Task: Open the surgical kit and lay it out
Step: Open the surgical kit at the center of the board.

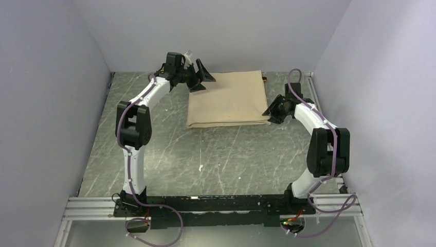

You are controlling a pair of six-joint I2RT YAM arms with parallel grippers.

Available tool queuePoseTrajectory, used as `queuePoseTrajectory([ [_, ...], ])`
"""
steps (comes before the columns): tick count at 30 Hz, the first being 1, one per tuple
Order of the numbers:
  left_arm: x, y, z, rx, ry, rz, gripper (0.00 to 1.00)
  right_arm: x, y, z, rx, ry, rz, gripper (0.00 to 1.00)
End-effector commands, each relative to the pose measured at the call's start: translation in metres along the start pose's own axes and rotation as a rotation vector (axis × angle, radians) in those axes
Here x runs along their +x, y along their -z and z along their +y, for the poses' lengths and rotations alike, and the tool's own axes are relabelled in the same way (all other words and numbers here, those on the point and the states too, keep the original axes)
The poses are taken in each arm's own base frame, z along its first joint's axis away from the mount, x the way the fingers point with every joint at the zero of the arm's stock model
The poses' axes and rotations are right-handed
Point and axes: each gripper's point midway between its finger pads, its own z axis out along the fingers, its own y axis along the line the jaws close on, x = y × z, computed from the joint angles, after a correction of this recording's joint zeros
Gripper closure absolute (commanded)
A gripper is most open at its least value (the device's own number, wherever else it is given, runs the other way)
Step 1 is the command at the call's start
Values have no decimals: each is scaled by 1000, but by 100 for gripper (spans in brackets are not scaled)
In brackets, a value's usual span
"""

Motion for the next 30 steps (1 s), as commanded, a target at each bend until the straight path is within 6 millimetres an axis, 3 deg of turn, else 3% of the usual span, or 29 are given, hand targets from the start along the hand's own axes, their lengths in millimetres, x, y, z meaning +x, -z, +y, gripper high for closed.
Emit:
queuePoseTrajectory([
  [1, -6, -2, -30, 91, -38, -8, 12, -24, 20, 23, -77, 12, -113, 60],
  [8, 3, -13, -42, 151, -26, 23, 12, -37, 26, 45, -105, 124, -194, 84],
  [15, 19, -32, -45, 206, -5, 82, 11, -28, 30, 96, -201, 356, -233, 100],
  [22, 30, -40, -50, 295, -18, 140, 9, 26, 27, 167, -375, 688, -172, 100],
  [26, 32, -46, -52, 363, -25, 161, 8, 59, 23, 187, -455, 804, -104, 100],
  [30, 37, -59, -43, 403, 1, 191, 8, 88, 21, 195, -526, 893, -32, 100],
])
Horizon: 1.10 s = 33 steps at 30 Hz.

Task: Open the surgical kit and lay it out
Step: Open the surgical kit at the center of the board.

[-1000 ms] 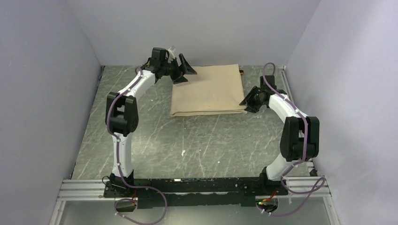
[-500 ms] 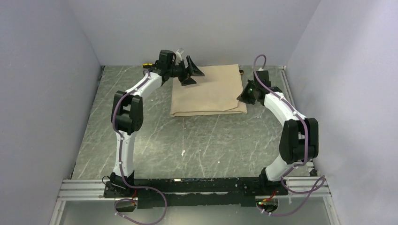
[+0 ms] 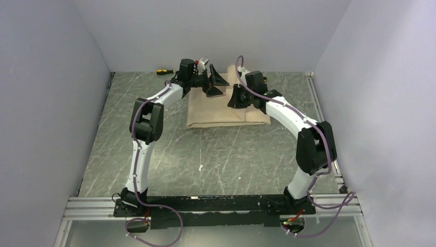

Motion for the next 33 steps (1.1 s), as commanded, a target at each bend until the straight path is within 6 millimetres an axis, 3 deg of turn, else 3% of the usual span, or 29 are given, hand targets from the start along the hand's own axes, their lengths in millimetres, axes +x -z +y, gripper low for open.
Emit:
queuePoseTrajectory([
  [1, -4, -8, -17, 138, -56, 27, 8, -4, -2, 32, -146, 136, 6, 100],
  [5, -4, -12, -7, 134, -45, 11, 8, 8, -6, 38, -175, 168, 45, 100],
  [11, -1, -19, 16, 44, -25, 10, 10, 8, -3, 47, -218, 181, 39, 100],
  [17, -7, -19, 16, 26, -35, -10, 30, 12, -3, 51, -238, 192, 55, 99],
  [22, -9, -21, 18, 22, -36, -16, 37, 15, -2, 55, -266, 199, 66, 94],
  [25, -8, -23, 21, 25, -35, -10, 50, 16, -3, 55, -267, 193, 74, 91],
  [26, -8, -23, 21, 31, -36, -7, 61, 15, -3, 56, -265, 190, 73, 89],
  [28, -9, -23, 19, 40, -37, 0, 80, 12, -1, 55, -253, 181, 66, 79],
  [29, -10, -23, 19, 40, -39, 1, 94, 9, 1, 54, -240, 177, 56, 71],
  [30, -11, -22, 16, 40, -46, -1, 100, 5, 2, 52, -216, 168, 42, 61],
  [33, -18, -15, 9, 19, -96, -16, 100, -10, 14, 45, -159, 137, -17, 37],
])
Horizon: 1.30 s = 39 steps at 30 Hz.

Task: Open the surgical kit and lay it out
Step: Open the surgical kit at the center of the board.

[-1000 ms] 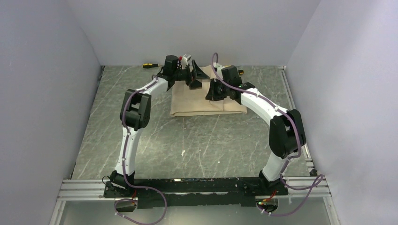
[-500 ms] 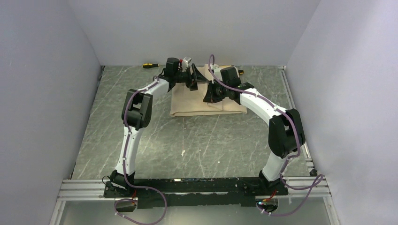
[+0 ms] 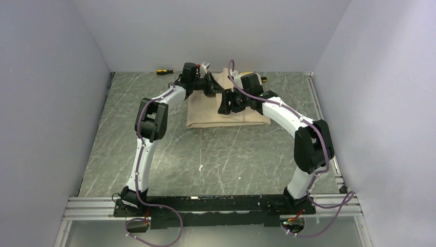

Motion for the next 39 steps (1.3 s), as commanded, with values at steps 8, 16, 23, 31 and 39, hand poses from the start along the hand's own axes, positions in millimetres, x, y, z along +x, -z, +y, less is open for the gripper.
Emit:
queuePoseTrajectory([
  [8, -41, 81, -27, -227, -253, -32, 100, -66, 82, -27, 175, -117, -310, 28],
  [16, -74, 218, 40, -616, -238, -107, 100, -57, 98, -66, 297, -236, -342, 28],
  [23, -105, 333, 88, -1065, -357, -169, 100, -53, 92, -83, 364, -294, -318, 29],
  [31, -138, 418, 116, -1537, -520, -246, 100, -46, 88, -100, 450, -329, -265, 30],
  [39, -155, 477, 129, -1897, -572, -233, 100, -36, 97, -148, 709, -410, -251, 24],
])
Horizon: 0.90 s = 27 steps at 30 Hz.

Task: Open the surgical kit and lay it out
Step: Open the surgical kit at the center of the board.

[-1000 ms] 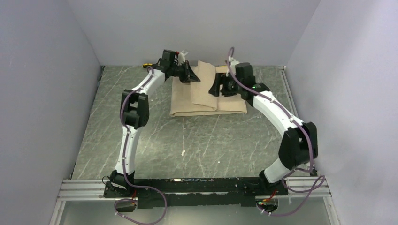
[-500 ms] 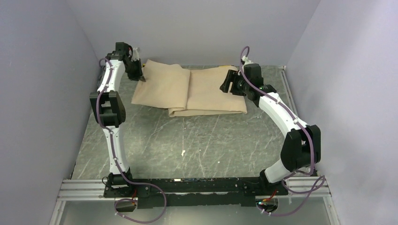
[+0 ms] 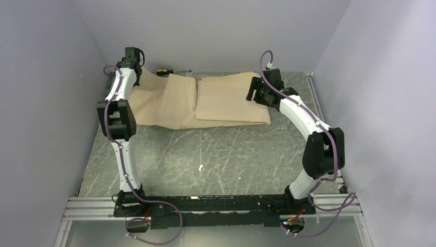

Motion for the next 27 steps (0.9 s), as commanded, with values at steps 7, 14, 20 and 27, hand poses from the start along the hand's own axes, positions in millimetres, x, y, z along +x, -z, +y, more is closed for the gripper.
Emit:
queuePoseTrajectory([
  [7, -22, 3, 76, -393, -87, -41, 100, -33, -33, -51, 246, 1, -54, 5],
  [14, -5, -9, 94, -507, -110, 36, 100, -36, -80, -52, 164, 52, 26, 3],
  [20, 8, -15, 100, -511, -95, 63, 100, -31, -109, -52, 88, 67, 78, 3],
  [27, 12, -19, 106, -511, -84, 67, 100, -20, -115, -20, -63, 39, 118, 8],
])
